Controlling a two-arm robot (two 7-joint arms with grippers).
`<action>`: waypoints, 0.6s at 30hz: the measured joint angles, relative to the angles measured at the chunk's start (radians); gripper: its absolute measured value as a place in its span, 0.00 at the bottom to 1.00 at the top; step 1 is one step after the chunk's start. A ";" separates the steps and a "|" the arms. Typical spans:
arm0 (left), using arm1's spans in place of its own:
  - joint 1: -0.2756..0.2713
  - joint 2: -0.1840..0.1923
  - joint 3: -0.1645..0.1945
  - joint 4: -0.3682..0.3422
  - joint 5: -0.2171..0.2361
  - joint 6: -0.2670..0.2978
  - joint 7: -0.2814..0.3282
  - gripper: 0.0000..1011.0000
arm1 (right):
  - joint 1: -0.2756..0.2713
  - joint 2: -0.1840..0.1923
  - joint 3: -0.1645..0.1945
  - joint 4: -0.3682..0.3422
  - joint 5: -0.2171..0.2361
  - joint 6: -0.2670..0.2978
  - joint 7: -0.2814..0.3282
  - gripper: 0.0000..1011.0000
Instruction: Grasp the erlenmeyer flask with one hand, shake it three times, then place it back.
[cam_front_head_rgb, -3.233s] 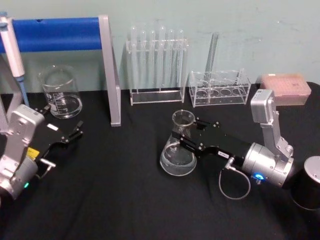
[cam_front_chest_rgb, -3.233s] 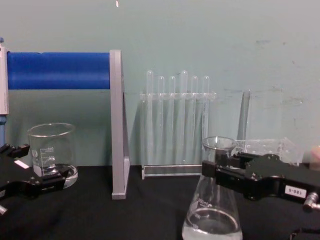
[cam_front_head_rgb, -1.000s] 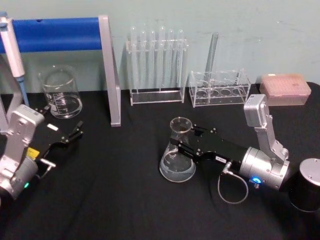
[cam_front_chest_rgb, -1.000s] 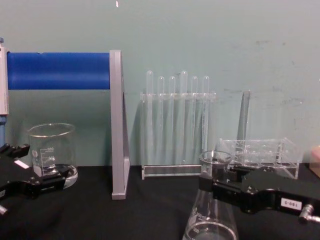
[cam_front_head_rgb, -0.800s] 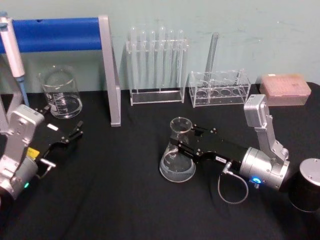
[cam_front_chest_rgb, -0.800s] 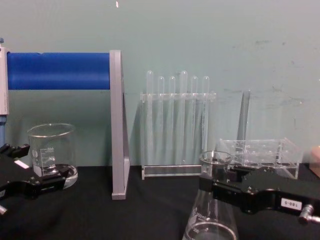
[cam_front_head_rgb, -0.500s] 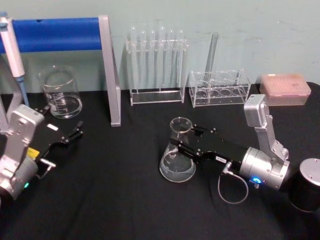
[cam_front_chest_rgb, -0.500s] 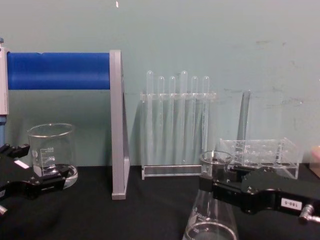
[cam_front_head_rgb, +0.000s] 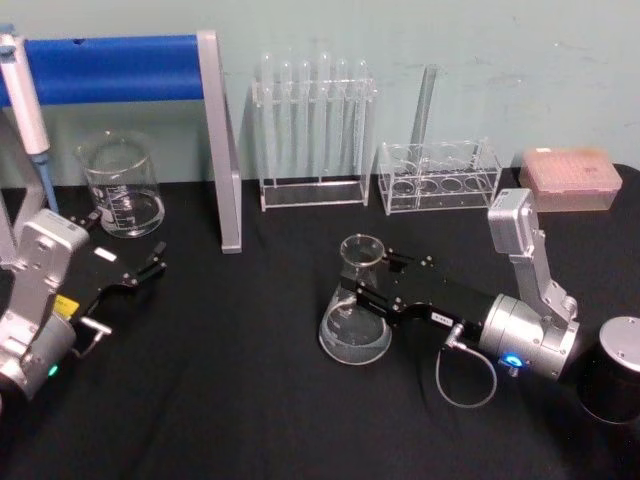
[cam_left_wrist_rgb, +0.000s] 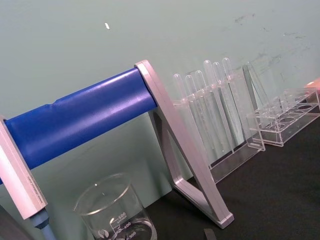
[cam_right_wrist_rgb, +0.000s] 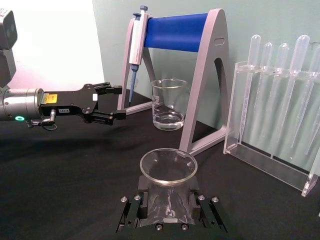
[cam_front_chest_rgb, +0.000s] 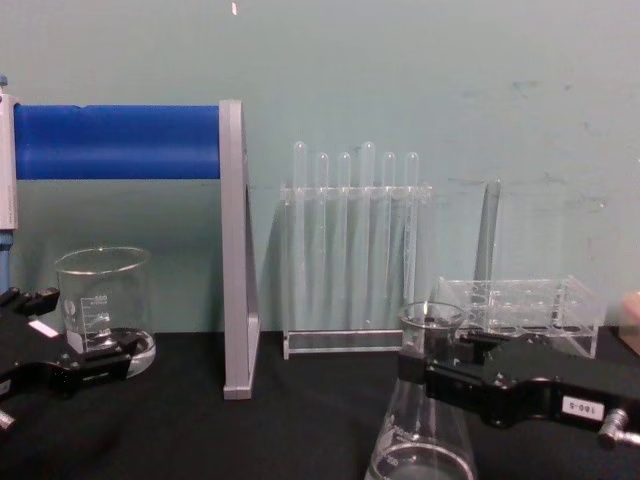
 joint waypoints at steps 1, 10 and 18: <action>0.000 0.000 0.000 0.000 0.000 0.000 0.000 0.99 | 0.000 0.000 0.000 0.000 0.000 0.000 0.000 0.44; 0.000 0.000 0.000 0.000 0.000 0.000 0.000 0.99 | 0.000 0.000 0.000 0.000 0.000 0.000 0.000 0.44; 0.000 0.000 0.000 0.000 0.000 0.000 0.000 0.99 | 0.000 0.000 0.000 0.000 0.000 0.000 0.000 0.44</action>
